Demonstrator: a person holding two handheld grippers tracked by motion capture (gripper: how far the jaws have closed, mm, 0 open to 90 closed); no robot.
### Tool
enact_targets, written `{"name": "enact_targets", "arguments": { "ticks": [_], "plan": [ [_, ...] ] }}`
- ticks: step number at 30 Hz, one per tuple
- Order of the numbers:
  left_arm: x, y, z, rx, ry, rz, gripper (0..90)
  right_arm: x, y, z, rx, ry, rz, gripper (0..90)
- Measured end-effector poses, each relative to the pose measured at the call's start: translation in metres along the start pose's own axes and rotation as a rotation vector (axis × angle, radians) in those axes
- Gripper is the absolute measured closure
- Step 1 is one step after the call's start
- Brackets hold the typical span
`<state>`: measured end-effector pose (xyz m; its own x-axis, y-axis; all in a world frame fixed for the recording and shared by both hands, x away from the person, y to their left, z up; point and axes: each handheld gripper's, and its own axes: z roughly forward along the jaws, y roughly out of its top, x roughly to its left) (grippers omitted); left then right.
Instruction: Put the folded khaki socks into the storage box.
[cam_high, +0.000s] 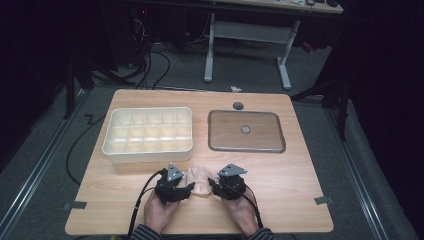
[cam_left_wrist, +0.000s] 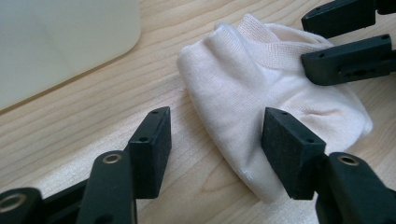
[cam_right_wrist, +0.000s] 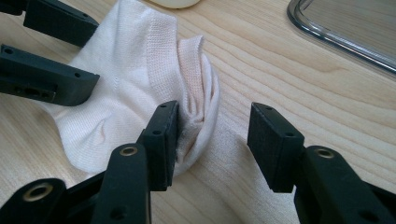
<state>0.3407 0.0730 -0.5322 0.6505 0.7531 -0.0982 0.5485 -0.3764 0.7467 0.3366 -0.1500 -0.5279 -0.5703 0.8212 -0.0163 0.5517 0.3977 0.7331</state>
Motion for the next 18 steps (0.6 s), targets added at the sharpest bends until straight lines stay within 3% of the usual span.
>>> {"name": "enact_targets", "arguments": {
  "ticks": [4,18],
  "plan": [
    [0.0008,-0.0031,0.0001,-0.024,0.000,0.002,42.3,-0.0020,-0.0013,0.0002,-0.003,0.013,0.010,52.6],
    [0.0012,-0.0033,0.0001,-0.024,-0.002,0.003,42.1,-0.0037,-0.0021,0.0007,-0.007,0.024,0.017,52.5]
  ]
}}
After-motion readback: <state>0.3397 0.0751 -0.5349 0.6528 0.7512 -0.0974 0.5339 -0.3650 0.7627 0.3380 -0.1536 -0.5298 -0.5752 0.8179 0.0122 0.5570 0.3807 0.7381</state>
